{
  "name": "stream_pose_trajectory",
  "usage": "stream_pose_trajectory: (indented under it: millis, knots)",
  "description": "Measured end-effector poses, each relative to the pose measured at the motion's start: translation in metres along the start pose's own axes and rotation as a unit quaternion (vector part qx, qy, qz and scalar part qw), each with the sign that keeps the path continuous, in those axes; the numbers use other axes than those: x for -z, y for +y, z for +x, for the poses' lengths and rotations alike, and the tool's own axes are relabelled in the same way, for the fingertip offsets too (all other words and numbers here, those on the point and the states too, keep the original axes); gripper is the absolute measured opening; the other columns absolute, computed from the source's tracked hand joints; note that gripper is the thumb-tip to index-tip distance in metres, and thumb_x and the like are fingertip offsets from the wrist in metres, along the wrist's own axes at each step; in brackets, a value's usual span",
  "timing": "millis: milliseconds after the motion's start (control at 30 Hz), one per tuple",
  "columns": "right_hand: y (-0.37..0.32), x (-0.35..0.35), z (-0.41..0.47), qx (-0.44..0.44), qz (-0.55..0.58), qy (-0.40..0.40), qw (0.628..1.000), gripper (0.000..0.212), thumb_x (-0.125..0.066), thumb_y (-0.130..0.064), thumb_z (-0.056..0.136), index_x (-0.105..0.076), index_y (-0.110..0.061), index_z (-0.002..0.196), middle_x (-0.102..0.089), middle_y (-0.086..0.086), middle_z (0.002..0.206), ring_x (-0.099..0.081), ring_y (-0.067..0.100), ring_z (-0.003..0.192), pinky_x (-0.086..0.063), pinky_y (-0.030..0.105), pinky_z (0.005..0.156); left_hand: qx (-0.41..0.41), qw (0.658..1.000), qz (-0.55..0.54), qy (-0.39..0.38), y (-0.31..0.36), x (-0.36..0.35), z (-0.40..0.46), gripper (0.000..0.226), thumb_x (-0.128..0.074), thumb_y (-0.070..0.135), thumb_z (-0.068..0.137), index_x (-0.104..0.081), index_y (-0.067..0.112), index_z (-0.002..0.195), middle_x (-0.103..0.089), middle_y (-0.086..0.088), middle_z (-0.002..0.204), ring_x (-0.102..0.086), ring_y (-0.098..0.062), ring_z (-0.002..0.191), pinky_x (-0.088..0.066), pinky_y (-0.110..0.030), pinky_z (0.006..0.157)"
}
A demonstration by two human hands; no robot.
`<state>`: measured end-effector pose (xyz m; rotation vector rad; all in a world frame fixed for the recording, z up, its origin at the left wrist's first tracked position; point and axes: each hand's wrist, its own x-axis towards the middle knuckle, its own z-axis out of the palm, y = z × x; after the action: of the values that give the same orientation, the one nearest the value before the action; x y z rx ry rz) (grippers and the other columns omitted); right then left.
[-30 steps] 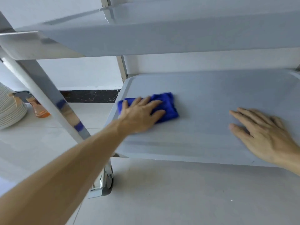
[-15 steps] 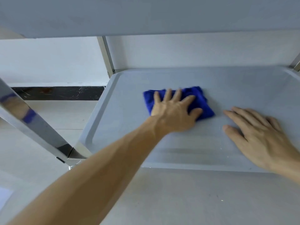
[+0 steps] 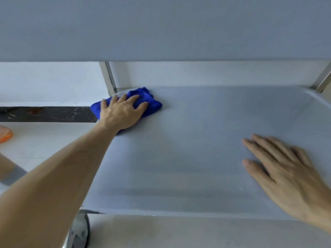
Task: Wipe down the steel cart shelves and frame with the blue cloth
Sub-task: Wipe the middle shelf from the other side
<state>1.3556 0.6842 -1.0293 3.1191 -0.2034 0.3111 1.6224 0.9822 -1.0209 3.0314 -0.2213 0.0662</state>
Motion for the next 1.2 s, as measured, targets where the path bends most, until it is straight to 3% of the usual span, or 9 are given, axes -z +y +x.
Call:
stream_pose_trajectory:
  millis: [100,200,367,500,633,800,900,1033,1200]
  knots:
    - [-0.001,0.002,0.001,-0.001,-0.012,-0.003,1.0,0.083,-0.006,-0.063,0.098,-0.062,-0.013,0.133,-0.06,0.011,0.139,-0.058,0.037,0.125,-0.044,0.064,0.094,0.073,0.997,-0.003,0.002,0.006,-0.005,0.015,0.068,-0.017,0.071,0.088,-0.032,0.042,0.147,-0.023,0.004,0.162,-0.01,-0.028,0.151,-0.004,-0.064,0.115]
    - [0.0,0.002,0.0,-0.009,-0.015,0.005,1.0,0.084,-0.006,-0.062,0.099,-0.063,-0.012,0.133,-0.06,0.011,0.138,-0.059,0.038,0.124,-0.045,0.066,0.093,0.063,0.998,-0.005,-0.005,0.042,-0.005,0.022,0.07,-0.019,0.073,0.088,-0.032,0.039,0.148,-0.023,0.001,0.163,-0.011,-0.031,0.15,-0.002,-0.067,0.114]
    - [-0.002,0.003,0.003,-0.015,-0.018,0.005,1.0,0.084,-0.005,-0.061,0.099,-0.063,-0.01,0.132,-0.061,0.012,0.137,-0.06,0.039,0.122,-0.045,0.066,0.092,-0.158,0.987,-0.01,-0.008,0.151,-0.009,0.004,0.066,-0.023,0.073,0.089,-0.034,0.043,0.146,-0.028,0.004,0.16,-0.02,-0.028,0.147,-0.007,-0.062,0.114]
    - [-0.003,0.006,0.001,-0.013,-0.021,0.007,1.0,0.082,-0.006,-0.06,0.099,-0.061,-0.011,0.135,-0.06,0.01,0.139,-0.059,0.037,0.124,-0.046,0.064,0.093,-0.292,0.954,-0.045,-0.044,0.202,-0.018,-0.017,0.066,-0.023,0.073,0.089,-0.027,0.047,0.149,-0.019,0.009,0.163,-0.009,-0.026,0.151,0.003,-0.06,0.117]
    - [-0.002,0.005,0.001,-0.021,-0.012,-0.004,1.0,0.084,-0.003,-0.064,0.097,-0.057,-0.016,0.139,-0.056,0.006,0.144,-0.054,0.034,0.131,-0.043,0.062,0.099,-0.261,0.963,-0.052,-0.038,0.174,-0.017,0.002,0.064,-0.022,0.076,0.089,-0.028,0.051,0.148,-0.02,0.015,0.163,-0.013,-0.022,0.151,0.001,-0.054,0.119]
    - [-0.004,0.006,0.003,-0.027,-0.001,-0.024,0.999,0.081,-0.008,-0.067,0.094,-0.055,-0.019,0.141,-0.053,0.003,0.147,-0.05,0.031,0.135,-0.04,0.06,0.105,-0.081,0.996,-0.027,-0.007,0.08,-0.011,0.031,0.066,-0.02,0.078,0.087,-0.031,0.05,0.146,-0.021,0.013,0.163,-0.018,-0.025,0.15,-0.006,-0.058,0.117]
    - [-0.004,0.004,0.003,-0.034,-0.004,-0.044,0.998,0.073,-0.018,-0.06,0.091,-0.051,-0.022,0.145,-0.048,0.001,0.151,-0.044,0.029,0.139,-0.036,0.059,0.108,-0.017,0.999,-0.037,-0.025,0.05,-0.012,0.028,0.07,-0.017,0.079,0.086,-0.026,0.049,0.149,-0.016,0.013,0.164,-0.01,-0.024,0.152,0.001,-0.06,0.117]
    - [-0.002,0.003,0.003,-0.047,0.012,-0.037,0.998,0.071,-0.018,-0.059,0.09,-0.052,-0.027,0.143,-0.047,-0.004,0.152,-0.043,0.024,0.141,-0.034,0.056,0.11,-0.03,0.998,-0.057,-0.028,0.081,-0.012,0.005,0.066,-0.017,0.069,0.088,-0.023,0.047,0.15,-0.014,0.007,0.165,-0.005,-0.029,0.152,0.004,-0.062,0.116]
    - [0.005,0.001,0.007,-0.066,0.062,-0.024,0.996,0.058,-0.018,-0.047,0.095,-0.047,-0.036,0.144,-0.039,-0.015,0.155,-0.032,0.01,0.145,-0.025,0.046,0.115,-0.155,0.985,-0.06,-0.036,0.121,-0.013,-0.066,0.059,-0.024,0.061,0.092,-0.021,0.047,0.15,-0.012,0.008,0.165,-0.007,-0.026,0.152,0.002,-0.061,0.118]
